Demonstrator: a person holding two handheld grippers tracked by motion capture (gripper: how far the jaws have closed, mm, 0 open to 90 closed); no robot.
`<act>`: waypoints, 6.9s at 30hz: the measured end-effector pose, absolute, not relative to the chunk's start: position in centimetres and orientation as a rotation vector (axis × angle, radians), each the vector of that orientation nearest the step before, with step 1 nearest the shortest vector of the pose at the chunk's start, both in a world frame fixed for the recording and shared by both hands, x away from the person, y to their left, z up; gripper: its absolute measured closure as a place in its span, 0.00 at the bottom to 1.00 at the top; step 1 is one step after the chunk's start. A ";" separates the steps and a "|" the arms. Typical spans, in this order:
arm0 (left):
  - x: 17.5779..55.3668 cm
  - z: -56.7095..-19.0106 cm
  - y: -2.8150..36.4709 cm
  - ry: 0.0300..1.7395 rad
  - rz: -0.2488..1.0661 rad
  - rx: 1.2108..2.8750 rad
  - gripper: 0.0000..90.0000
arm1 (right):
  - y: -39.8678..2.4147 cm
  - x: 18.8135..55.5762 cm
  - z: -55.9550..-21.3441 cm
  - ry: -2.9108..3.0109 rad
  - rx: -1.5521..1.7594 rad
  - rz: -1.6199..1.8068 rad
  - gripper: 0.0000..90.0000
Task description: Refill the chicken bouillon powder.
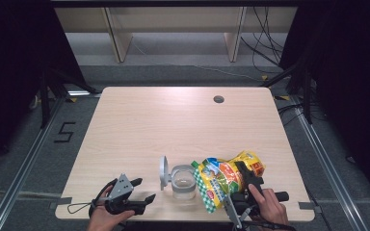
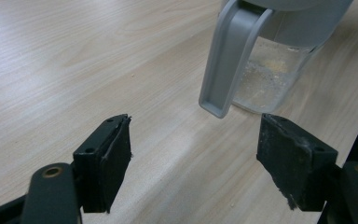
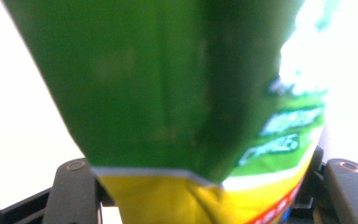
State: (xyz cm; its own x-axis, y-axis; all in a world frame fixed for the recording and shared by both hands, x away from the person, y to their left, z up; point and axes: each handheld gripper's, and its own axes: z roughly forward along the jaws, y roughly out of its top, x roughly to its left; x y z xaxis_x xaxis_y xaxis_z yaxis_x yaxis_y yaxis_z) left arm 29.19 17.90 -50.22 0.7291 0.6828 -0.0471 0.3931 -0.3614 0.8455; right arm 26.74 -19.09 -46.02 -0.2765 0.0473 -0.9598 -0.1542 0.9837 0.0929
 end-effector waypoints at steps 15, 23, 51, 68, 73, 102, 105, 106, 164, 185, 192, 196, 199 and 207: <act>29.3 -50.2 17.9 0.817 0.377 1.993 0.28 | -19.0 26.8 -45.9 1.805 -0.287 0.028 0.40; 29.3 -50.2 18.0 0.827 0.388 1.982 0.28 | -18.4 26.9 -45.0 1.774 -0.462 -0.056 0.44; 29.2 -50.4 17.7 0.845 0.364 1.977 0.28 | -17.3 27.1 -41.9 1.695 -0.684 -0.256 0.51; 29.3 -50.3 17.8 0.821 0.378 1.991 0.28 | -17.2 26.9 -41.3 1.663 -0.724 -0.251 0.55; 29.3 -50.4 17.8 0.837 0.370 1.995 0.29 | -17.3 26.5 -41.1 1.651 -0.734 -0.241 0.55; 29.2 -50.3 17.7 0.810 0.385 2.005 0.27 | -16.7 26.1 -39.5 1.595 -0.872 -0.356 0.55; 29.3 -50.3 17.7 0.800 0.379 1.993 0.27 | -16.7 26.2 -39.5 1.596 -0.872 -0.351 0.55; 29.2 -50.4 17.6 0.830 0.371 1.982 0.27 | -16.7 26.2 -39.5 1.600 -0.872 -0.355 0.55; 29.4 -50.5 17.8 0.788 0.381 1.999 0.27 | -16.4 26.4 -38.6 1.517 -1.020 -0.440 0.55; 29.4 -50.5 17.7 0.800 0.373 1.999 0.27 | -16.3 26.3 -38.4 1.530 -1.013 -0.430 0.56; 29.4 -50.6 17.6 0.813 0.363 1.992 0.27 | -16.3 26.3 -38.3 1.528 -1.024 -0.439 0.56; 29.4 -50.6 17.6 0.810 0.366 2.001 0.27 | -16.2 26.3 -38.2 1.518 -1.023 -0.426 0.56; 29.5 -50.6 17.8 0.788 0.394 2.027 0.27 | -16.3 26.3 -38.2 1.519 -1.028 -0.439 0.56; 29.5 -50.5 17.8 0.792 0.395 2.020 0.27 | -15.9 26.4 -37.9 1.527 -1.026 -0.417 0.56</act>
